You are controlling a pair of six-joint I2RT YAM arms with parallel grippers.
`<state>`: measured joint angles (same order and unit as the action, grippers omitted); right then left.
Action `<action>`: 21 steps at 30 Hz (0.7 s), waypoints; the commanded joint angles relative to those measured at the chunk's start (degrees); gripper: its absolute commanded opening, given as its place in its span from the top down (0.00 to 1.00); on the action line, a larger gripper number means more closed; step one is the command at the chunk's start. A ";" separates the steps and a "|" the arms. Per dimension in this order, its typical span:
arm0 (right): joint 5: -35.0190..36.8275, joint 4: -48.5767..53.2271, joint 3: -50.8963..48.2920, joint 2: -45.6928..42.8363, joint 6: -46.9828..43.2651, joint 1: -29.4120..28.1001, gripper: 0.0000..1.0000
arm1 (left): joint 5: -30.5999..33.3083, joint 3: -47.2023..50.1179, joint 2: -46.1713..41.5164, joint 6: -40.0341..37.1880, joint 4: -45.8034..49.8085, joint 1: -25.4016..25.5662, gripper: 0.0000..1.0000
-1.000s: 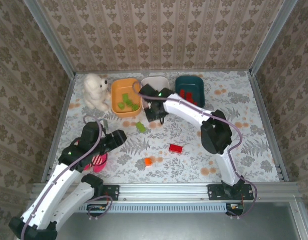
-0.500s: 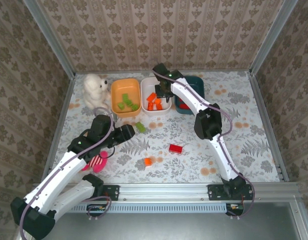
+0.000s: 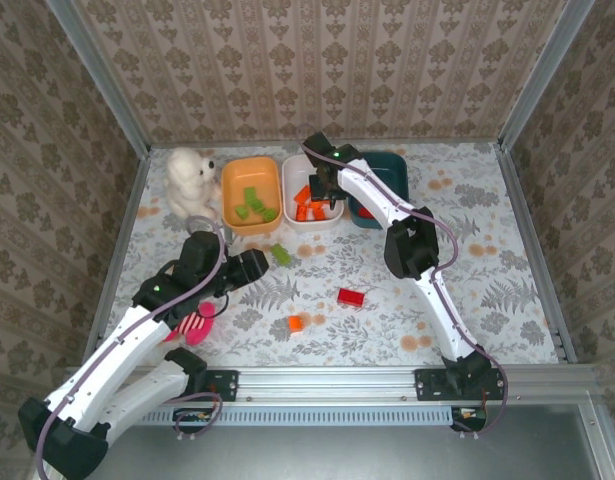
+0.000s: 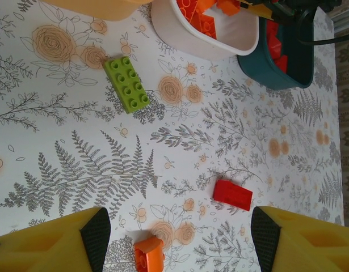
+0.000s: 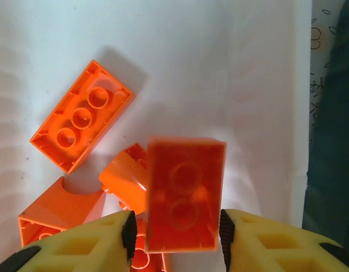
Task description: Sort the legos into containers by color
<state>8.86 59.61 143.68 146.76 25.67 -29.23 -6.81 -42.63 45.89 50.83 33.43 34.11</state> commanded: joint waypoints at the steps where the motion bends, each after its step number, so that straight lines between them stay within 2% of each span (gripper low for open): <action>1: 1.42 3.35 1.87 1.61 2.12 -0.43 0.51 | 0.83 -1.49 -0.59 0.24 0.25 0.35 0.30; 5: 1.24 4.57 2.65 1.00 3.67 -0.43 0.46 | 0.66 -1.39 -0.71 0.32 0.14 0.35 0.30; 9: 1.51 3.54 2.72 -2.05 3.69 -1.00 0.45 | 0.66 -1.37 -1.15 0.32 0.42 0.41 0.30; 16: 2.72 -0.49 0.55 -14.23 2.36 -3.15 0.47 | 0.66 -1.11 -1.77 0.00 3.31 0.43 0.30; 19: 3.68 -5.17 -10.62 -24.19 0.06 -5.74 0.47 | 0.41 -1.57 -1.92 -1.98 6.29 0.43 0.29; 21: 3.42 -11.83 -24.31 -34.14 -0.76 -7.41 0.47 | -0.08 -1.58 -2.20 -3.63 7.84 0.44 0.29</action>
<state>10.57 54.37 130.13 125.27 27.16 -33.95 -6.68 -42.63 44.75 50.02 37.21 34.11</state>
